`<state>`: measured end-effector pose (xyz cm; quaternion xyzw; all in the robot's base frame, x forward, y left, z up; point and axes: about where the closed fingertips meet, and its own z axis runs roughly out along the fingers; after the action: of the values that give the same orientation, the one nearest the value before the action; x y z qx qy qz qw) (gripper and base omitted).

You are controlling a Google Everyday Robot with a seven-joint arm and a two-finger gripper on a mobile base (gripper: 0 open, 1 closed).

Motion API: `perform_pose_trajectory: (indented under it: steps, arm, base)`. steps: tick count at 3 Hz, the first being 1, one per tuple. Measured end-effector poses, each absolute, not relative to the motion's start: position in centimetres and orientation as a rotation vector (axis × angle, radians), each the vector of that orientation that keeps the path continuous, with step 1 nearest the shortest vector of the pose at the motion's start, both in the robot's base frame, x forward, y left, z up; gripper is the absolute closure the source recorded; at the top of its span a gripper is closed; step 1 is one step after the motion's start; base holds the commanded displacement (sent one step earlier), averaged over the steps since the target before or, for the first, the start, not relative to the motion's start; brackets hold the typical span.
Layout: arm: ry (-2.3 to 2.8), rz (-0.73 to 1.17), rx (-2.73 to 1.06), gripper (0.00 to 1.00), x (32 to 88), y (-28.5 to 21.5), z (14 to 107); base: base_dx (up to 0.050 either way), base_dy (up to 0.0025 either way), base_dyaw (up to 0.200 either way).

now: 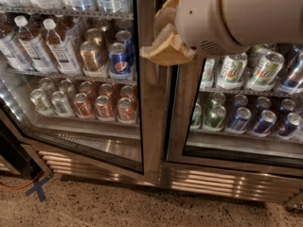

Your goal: Open left fridge door

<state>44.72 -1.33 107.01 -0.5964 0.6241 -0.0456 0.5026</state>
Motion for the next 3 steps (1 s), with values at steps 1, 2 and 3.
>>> perform_pose_trajectory:
  steps: [1,2,3]
  arm:
    - [1.508,-0.110,-1.441,1.00,44.72,-1.33,107.01]
    - [1.508,-0.110,-1.441,1.00,44.72,-1.33,107.01]
    - [1.508,-0.110,-1.441,1.00,44.72,-1.33,107.01]
  base:
    - [-0.049,0.00000,0.000]
    - [-0.049,0.00000,0.000]
    - [-0.034,0.00000,0.000]
